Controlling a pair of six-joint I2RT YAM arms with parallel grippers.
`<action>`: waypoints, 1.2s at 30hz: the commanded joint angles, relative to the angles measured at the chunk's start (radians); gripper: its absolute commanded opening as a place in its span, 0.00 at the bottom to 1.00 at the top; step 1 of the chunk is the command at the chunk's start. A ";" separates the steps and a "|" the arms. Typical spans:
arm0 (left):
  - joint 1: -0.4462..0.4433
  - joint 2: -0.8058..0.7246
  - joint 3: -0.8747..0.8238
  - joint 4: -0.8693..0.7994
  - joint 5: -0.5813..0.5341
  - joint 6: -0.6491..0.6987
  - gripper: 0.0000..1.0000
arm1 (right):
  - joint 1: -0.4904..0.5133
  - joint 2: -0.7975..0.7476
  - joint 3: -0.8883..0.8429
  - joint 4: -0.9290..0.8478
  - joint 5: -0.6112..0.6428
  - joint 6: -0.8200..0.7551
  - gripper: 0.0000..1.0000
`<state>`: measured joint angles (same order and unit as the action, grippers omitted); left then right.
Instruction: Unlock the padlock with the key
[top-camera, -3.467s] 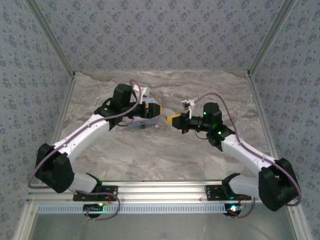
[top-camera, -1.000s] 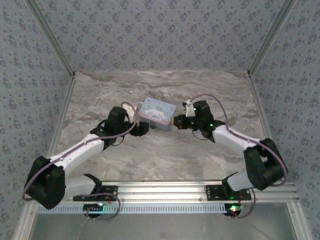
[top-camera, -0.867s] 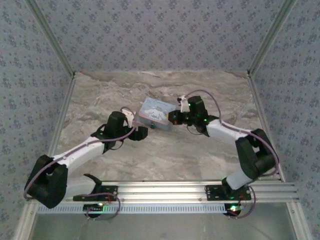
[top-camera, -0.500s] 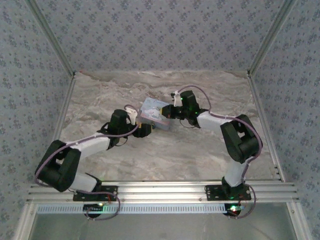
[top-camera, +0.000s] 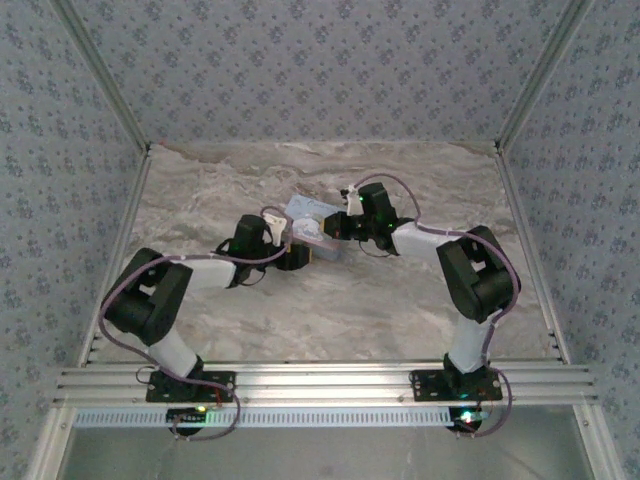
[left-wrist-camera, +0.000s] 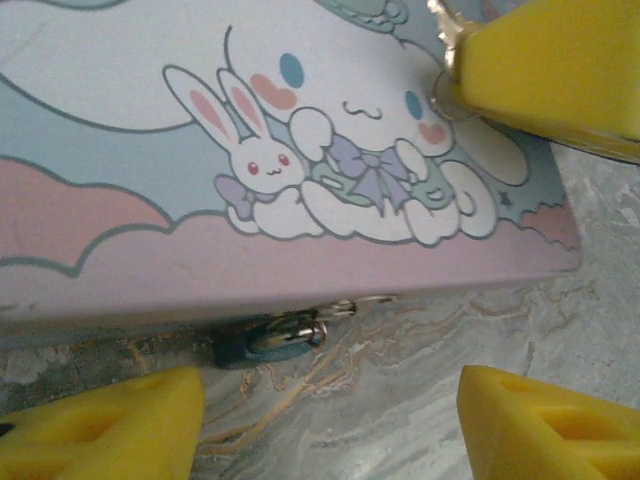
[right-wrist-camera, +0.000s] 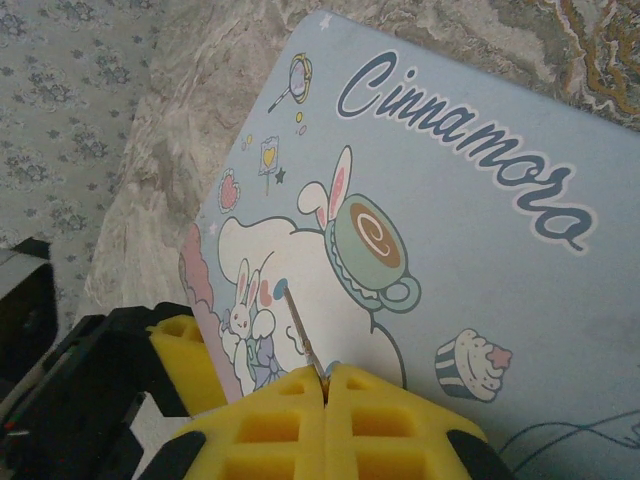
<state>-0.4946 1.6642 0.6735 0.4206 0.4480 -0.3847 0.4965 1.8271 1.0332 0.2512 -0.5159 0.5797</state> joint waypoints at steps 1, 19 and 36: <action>-0.004 0.040 0.038 0.054 0.023 -0.007 0.66 | 0.011 0.034 -0.003 -0.102 0.020 -0.020 0.00; -0.052 0.152 0.082 0.098 -0.039 -0.035 0.56 | 0.022 0.038 -0.002 -0.109 0.028 -0.021 0.00; -0.099 0.178 0.112 0.067 -0.124 -0.060 0.41 | 0.034 0.040 0.004 -0.110 0.033 -0.015 0.00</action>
<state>-0.5606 1.8103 0.7483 0.4713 0.3084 -0.4393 0.5056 1.8271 1.0389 0.2428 -0.4854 0.5686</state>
